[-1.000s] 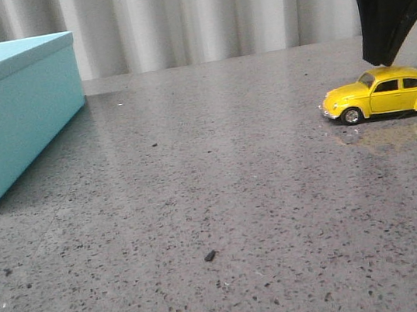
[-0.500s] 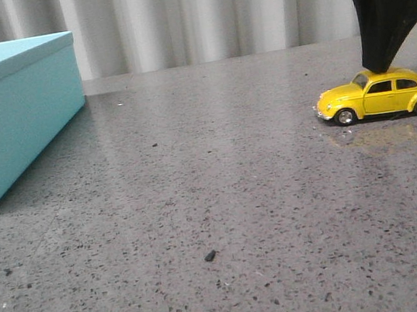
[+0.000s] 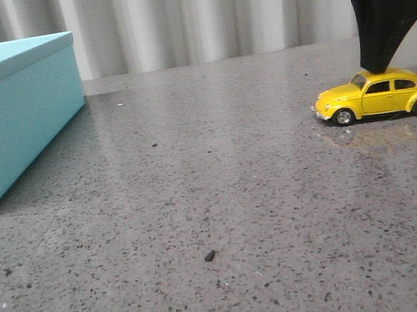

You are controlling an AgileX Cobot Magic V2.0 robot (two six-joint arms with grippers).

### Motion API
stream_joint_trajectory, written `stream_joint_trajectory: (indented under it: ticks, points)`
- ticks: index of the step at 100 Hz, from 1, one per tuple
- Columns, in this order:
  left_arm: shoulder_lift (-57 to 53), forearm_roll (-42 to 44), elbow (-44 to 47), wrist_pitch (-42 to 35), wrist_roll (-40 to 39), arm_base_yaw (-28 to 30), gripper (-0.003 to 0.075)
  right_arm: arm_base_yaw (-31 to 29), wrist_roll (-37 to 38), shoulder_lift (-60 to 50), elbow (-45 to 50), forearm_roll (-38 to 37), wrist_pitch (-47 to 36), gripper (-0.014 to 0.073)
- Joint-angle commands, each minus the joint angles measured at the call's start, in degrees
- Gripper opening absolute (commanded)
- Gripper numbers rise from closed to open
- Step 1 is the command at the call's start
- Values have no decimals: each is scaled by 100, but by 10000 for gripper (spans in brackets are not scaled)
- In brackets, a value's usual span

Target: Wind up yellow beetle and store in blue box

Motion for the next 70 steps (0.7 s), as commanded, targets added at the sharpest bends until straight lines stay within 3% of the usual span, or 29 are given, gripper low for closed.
stream_joint_trajectory:
  ticks: [1,70]
  points:
    - [117,0,-196,-408,-29,20,-21,-22,40,-137,-121,-329,-10,-61]
    - [117,0,-196,-583,-29,20,-21,-25,355,-5,-110,-1100,388,-61]
